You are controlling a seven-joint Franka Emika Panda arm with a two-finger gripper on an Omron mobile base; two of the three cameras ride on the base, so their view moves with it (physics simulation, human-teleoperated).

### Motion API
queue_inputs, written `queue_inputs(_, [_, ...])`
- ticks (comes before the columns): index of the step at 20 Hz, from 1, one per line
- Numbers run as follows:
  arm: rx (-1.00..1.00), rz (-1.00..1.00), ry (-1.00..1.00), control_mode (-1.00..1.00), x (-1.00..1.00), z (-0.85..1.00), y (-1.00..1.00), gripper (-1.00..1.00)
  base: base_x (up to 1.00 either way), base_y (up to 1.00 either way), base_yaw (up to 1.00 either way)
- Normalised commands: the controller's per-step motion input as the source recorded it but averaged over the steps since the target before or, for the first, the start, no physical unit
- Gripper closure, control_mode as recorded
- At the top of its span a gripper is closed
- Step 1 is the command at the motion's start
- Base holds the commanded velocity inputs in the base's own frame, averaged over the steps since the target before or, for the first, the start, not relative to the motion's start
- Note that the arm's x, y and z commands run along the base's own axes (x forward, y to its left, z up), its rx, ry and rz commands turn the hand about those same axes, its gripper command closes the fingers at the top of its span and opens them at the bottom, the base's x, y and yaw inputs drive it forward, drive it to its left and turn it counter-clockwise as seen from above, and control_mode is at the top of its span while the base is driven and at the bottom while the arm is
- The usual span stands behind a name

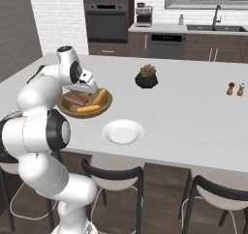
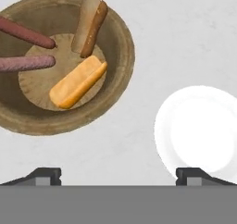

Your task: Place one bun and one sausage from the bowl on each plate.

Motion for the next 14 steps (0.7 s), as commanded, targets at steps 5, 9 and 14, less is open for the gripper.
queue_inputs(5, [0.0,-0.13,0.07,-1.0,0.71,-0.54,0.01,-1.0,0.0,0.0,0.0])
queue_inputs(9, [-0.02,-0.08,0.1,-1.0,0.62,-0.42,0.06,-1.0,0.0,0.0,0.0])
queue_inputs(14, [-0.01,-0.06,0.01,-1.0,0.51,-0.3,0.01,-1.0,0.0,0.0,0.0])
